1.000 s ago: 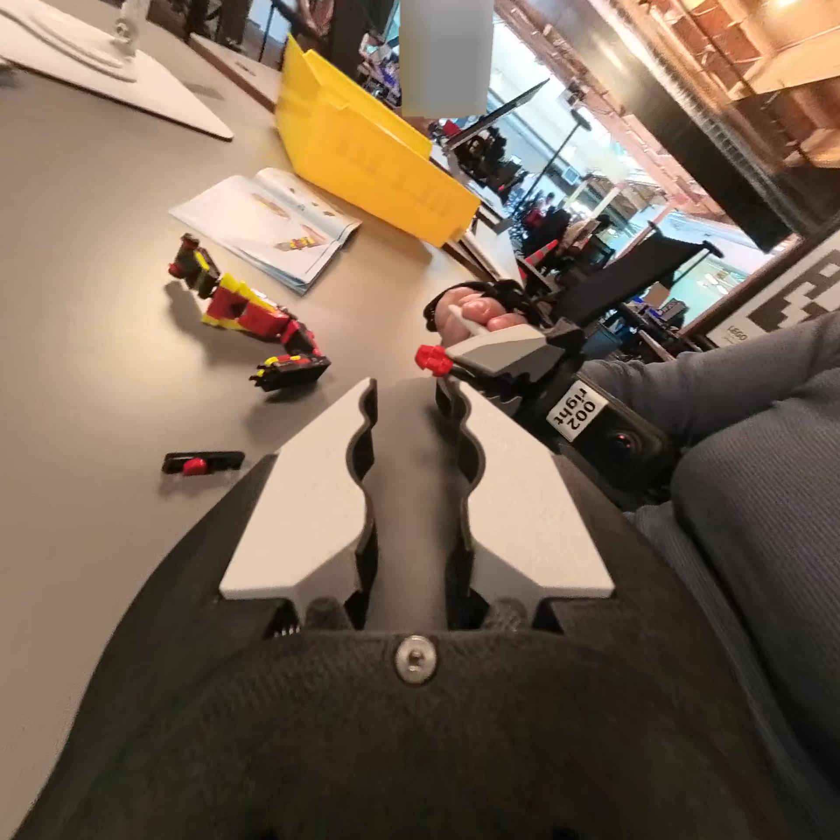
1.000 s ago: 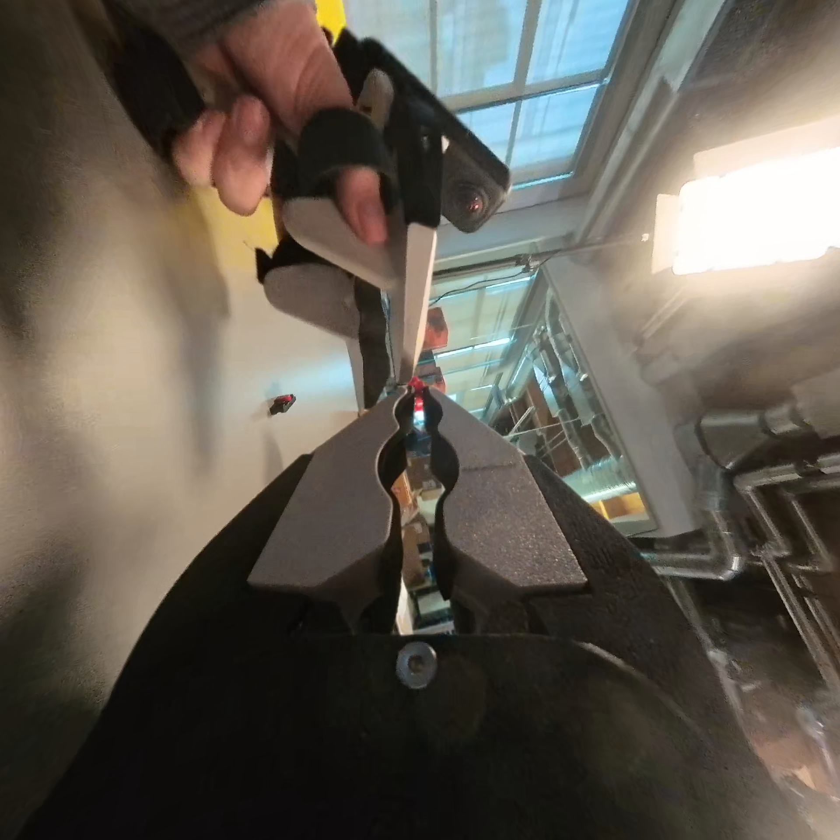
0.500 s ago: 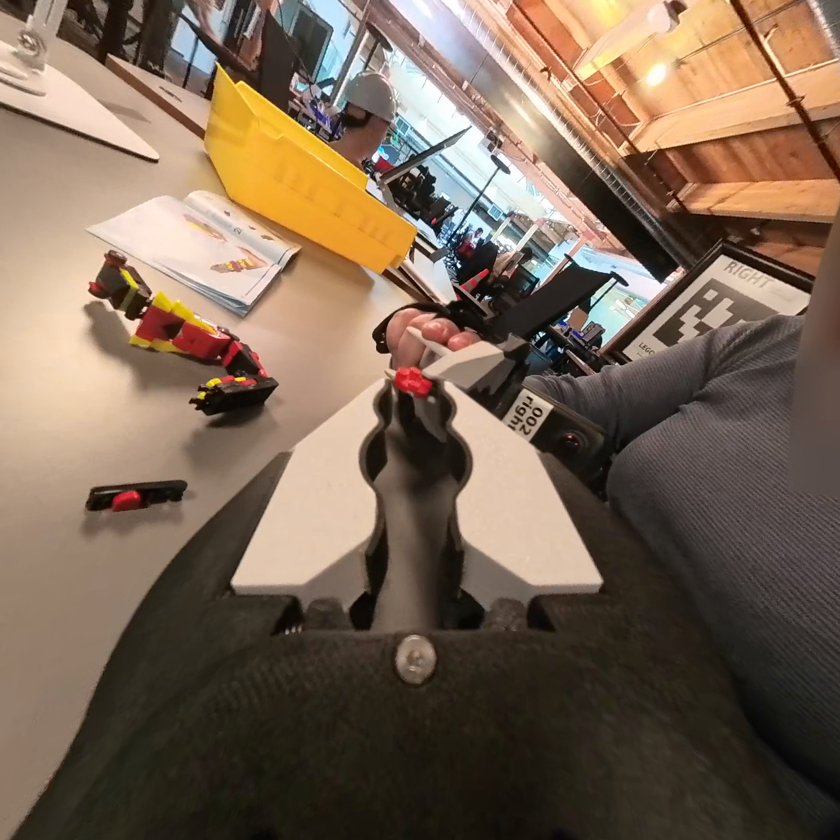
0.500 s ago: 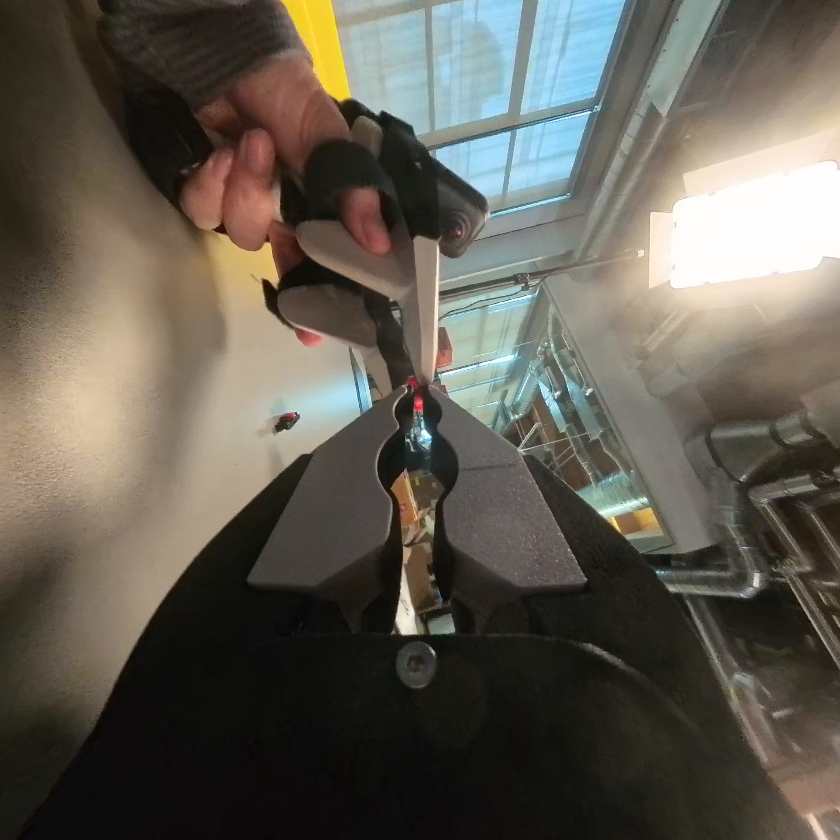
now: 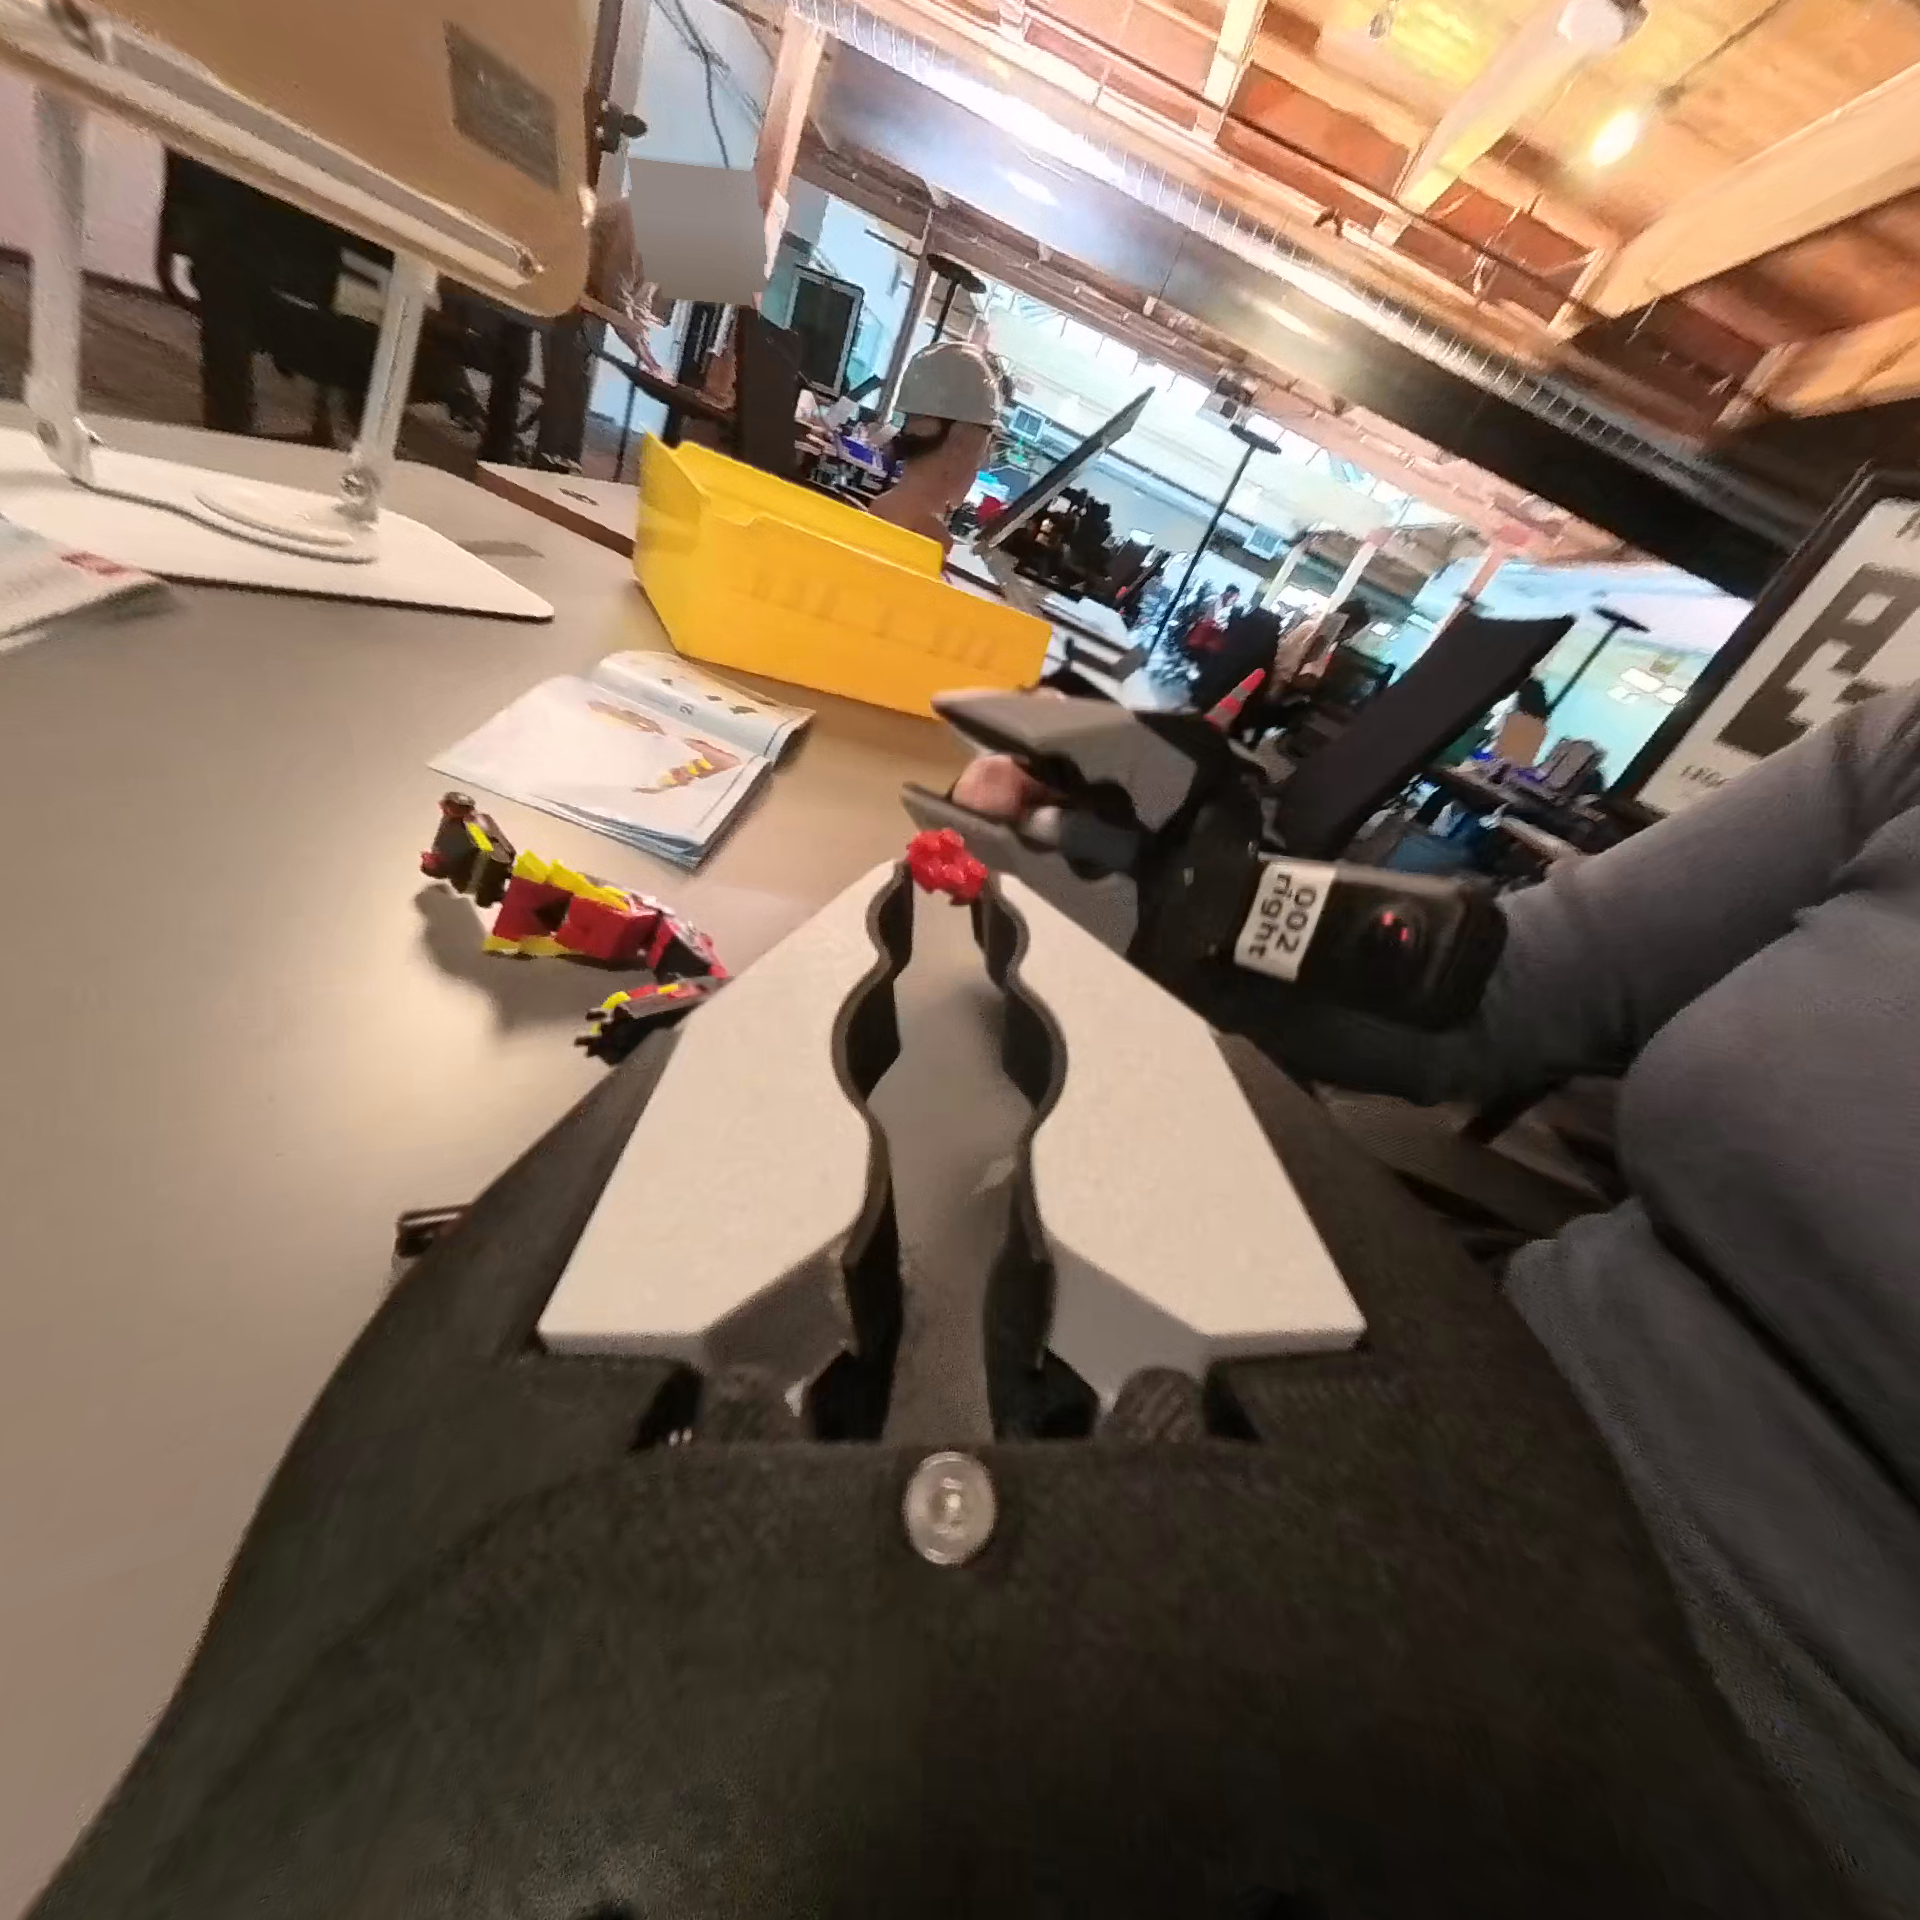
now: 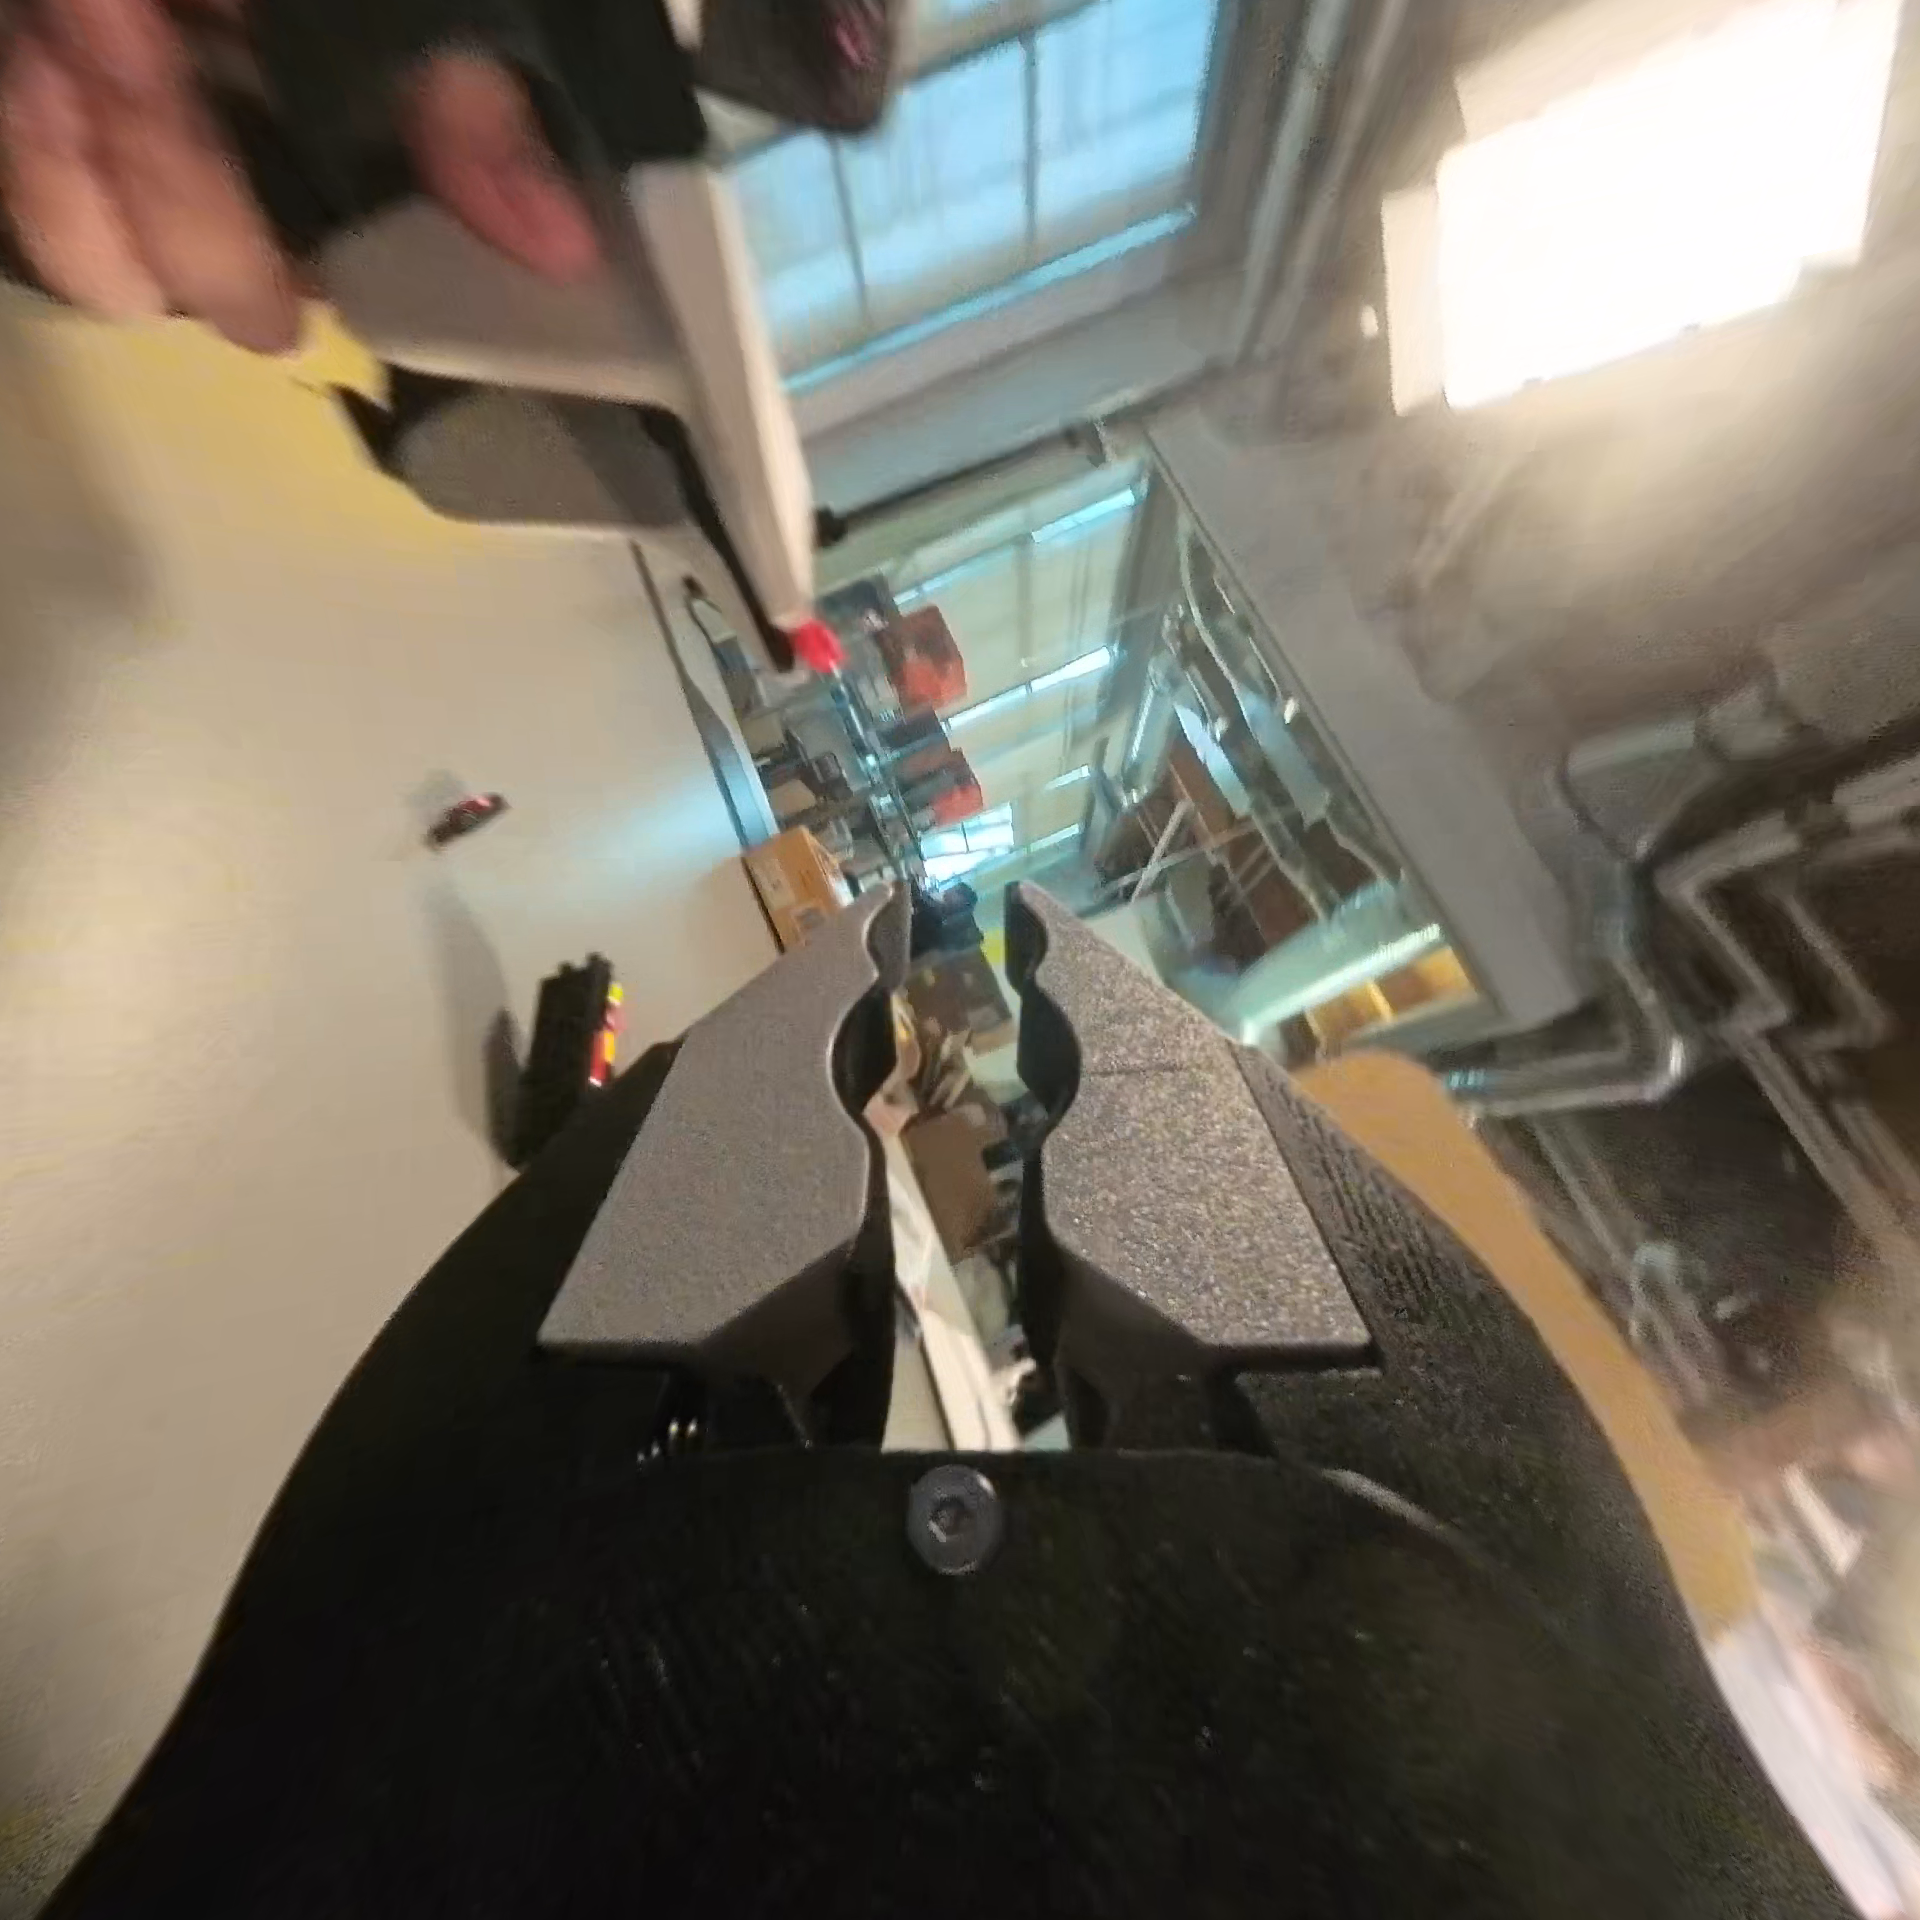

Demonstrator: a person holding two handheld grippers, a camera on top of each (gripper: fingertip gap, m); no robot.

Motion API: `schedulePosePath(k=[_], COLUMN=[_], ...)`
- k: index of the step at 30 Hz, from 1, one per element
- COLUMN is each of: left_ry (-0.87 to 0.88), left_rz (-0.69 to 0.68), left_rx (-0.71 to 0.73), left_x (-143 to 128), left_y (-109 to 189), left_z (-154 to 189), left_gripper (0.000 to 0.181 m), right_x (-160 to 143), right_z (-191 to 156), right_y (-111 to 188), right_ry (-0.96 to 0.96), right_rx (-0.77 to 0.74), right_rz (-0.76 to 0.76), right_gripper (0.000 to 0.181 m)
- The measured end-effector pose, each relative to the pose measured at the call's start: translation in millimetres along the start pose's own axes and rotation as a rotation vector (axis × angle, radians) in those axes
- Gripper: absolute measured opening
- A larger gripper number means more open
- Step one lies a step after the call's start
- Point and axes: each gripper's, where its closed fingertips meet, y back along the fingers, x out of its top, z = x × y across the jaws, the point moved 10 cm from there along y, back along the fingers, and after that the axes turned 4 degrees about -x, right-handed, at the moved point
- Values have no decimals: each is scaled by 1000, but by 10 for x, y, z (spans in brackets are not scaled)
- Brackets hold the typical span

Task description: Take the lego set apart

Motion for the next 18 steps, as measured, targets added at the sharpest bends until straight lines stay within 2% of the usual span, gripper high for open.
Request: schedulePosePath(k=[3, 6, 8, 10, 11, 12, 13, 14, 15, 18], left_ry=[-135, -263, -355, -395, -376, -373, -354, -280, -166, 157], left_rz=[-19, 71, 148, 181, 133, 25, -96, -202, -285, -407], left_rx=[31, 100, 291, 641, 922, 1174, 1358, 1470, 1495, 1408], left_x=[18, 187, 317, 440, 493, 534, 571, 596, 607, 576], left_y=[-94, -83, 96, 439, 669, 893, 1093, 1271, 1415, 1748], left_z=[142, 478, 721, 868, 882, 891, 889, 858, 797, 530], left_gripper=[12, 12, 12, 12, 12, 12, 12, 13, 13, 13], right_x=[-183, -276, -291, -305, -310, -314, -316, -319, -324, -330], right_z=[112, 172, 188, 192, 194, 199, 205, 209, 211, 211], right_y=[-9, -11, -11, -20, -25, -28, -30, -30, -31, -33], right_ry=[-135, -222, -252, -273, -283, -295, -309, -321, -329, -339], right_rx=[-51, -79, -86, -86, -88, -90, -92, -91, -89, -84], right_rz=[-80, -114, -117, -122, -125, -125, -123, -122, -121, -120], right_gripper=[15, 14, 12, 11, 11, 11, 11, 11, 10, 10])
